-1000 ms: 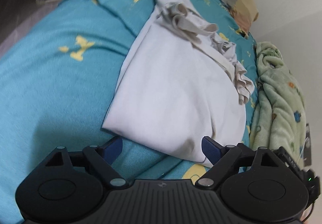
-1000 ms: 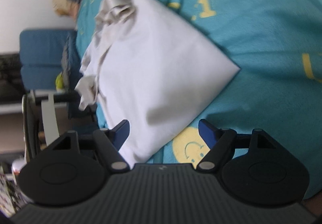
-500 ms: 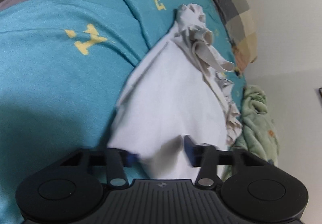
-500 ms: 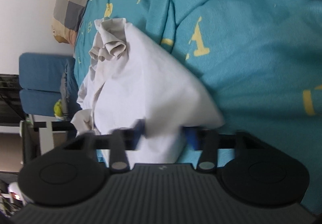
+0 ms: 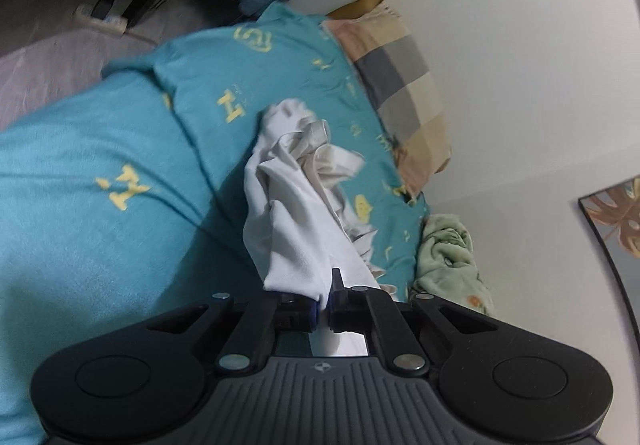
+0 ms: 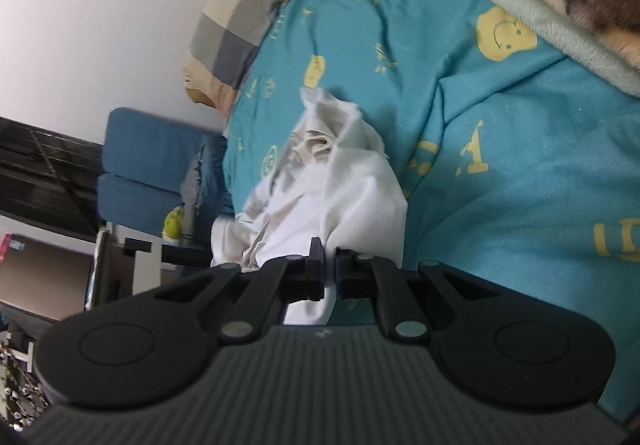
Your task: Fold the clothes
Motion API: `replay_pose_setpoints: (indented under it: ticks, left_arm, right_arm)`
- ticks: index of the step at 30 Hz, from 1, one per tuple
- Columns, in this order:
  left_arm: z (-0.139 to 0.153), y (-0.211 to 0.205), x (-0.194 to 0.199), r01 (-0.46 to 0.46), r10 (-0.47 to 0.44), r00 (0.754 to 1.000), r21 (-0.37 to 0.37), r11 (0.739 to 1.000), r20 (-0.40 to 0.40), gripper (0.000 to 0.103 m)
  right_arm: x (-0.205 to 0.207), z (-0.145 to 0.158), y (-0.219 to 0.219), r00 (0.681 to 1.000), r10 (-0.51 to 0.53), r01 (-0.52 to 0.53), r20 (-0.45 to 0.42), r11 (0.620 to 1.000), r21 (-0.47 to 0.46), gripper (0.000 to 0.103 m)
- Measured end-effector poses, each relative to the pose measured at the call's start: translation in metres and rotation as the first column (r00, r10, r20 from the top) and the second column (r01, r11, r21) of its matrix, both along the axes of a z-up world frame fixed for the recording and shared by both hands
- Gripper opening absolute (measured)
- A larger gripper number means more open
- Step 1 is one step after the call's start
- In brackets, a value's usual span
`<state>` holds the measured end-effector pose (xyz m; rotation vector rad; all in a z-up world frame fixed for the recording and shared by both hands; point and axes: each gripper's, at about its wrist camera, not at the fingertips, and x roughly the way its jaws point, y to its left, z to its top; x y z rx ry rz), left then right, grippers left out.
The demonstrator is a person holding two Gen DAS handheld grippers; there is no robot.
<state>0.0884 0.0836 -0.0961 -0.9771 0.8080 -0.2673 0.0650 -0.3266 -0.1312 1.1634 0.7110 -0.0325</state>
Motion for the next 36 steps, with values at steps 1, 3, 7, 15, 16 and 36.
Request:
replay_pose_setpoints:
  ticks: [1,3,7,15,16,36]
  left_arm:
    - [0.008,0.001,-0.007,0.003,-0.003,1.000,0.006,1.000,0.012,0.005]
    - [0.021,0.004,-0.022,0.009,-0.009,1.000,0.001,1.000,0.020,0.005]
    - [0.038,0.009,-0.058,0.022,-0.022,1.000,-0.010,1.000,0.013,0.005]
    - [0.067,0.033,-0.149,0.019,-0.018,1.000,-0.067,0.998,0.026,0.005]
    - [0.070,0.035,-0.158,0.015,-0.013,1.000,-0.074,0.997,0.027,0.005]
    - [0.055,0.012,-0.074,-0.061,0.050,0.997,-0.175,0.983,-0.065,0.006]
  right_arm:
    - [-0.005,0.005,0.001,1.000,0.002,-0.002,0.006,1.000,-0.005,0.007]
    - [-0.017,0.014,0.003,1.000,0.004,-0.003,0.017,1.000,-0.017,0.007]
    - [-0.049,0.031,0.008,0.999,0.001,0.000,0.034,1.000,-0.029,0.007]
    - [-0.122,0.059,0.017,0.997,-0.013,0.015,0.077,1.000,-0.024,0.008]
    - [-0.131,0.062,0.018,0.996,-0.018,0.019,0.082,1.000,-0.019,0.008]
    - [-0.047,0.046,0.004,0.998,-0.055,0.055,-0.019,0.998,0.014,0.008]
